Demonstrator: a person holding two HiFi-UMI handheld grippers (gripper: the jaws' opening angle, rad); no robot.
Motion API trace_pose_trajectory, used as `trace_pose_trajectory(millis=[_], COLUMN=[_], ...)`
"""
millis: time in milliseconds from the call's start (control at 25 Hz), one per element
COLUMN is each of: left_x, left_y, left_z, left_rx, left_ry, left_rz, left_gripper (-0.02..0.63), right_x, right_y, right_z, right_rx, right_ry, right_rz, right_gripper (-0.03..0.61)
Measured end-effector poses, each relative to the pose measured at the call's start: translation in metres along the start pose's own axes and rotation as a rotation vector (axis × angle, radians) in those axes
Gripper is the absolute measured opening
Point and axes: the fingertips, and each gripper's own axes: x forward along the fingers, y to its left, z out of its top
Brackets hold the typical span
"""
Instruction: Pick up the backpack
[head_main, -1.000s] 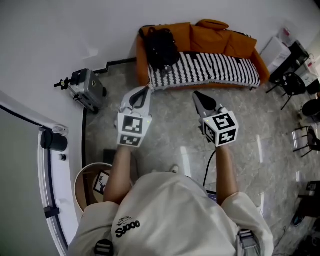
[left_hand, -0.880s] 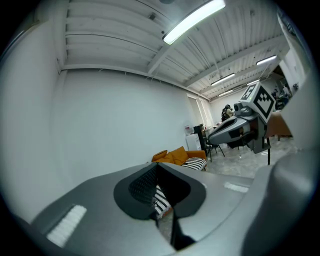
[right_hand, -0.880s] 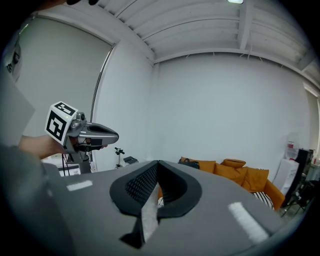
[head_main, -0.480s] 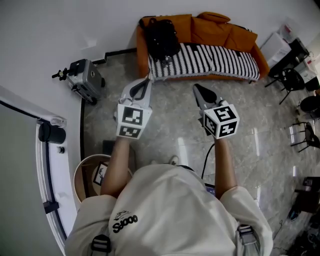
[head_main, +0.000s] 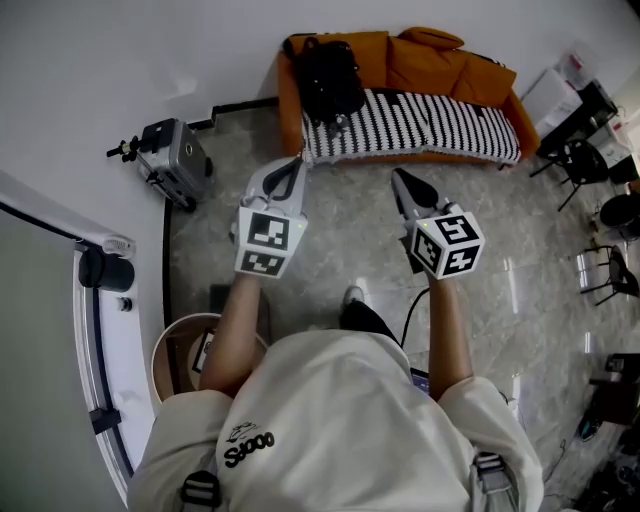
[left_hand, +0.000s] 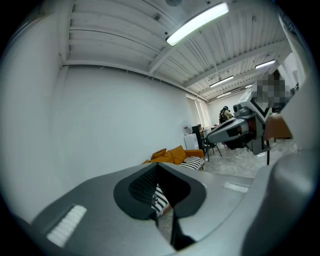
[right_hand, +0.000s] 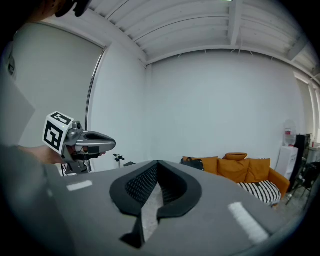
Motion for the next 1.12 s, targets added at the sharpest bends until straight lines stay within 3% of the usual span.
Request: trace_pose_trajectory(millis=[320, 560, 760, 1120], left_x=[0.033, 0.087, 0.153, 0.285], left_y=[0.025, 0.048, 0.081, 0.135], left_z=[-0.016, -0.025, -0.021, -0.005], left_rx=[-0.023, -0.019, -0.022, -0.034], left_ry=[0.031, 0.053, 0.051, 0.068], left_rz=[0.002, 0.005, 0.022, 0.047], left_gripper=[0.011, 0.011, 0.011, 0.011], right_x=[0.039, 0.084, 0.139, 0.242], right_y=[-0.02, -0.052, -0.1, -0.205], right_z=[-0.004, 0.017, 0.036, 0.053], right_rx=[0.011, 0.013, 0.014, 0.037], right_ry=[0.03, -0.033, -0.057, -0.009], right_rz=[-0.019, 0.014, 0.035, 0.04], right_gripper=[0.003, 0.003, 0.003, 0.003])
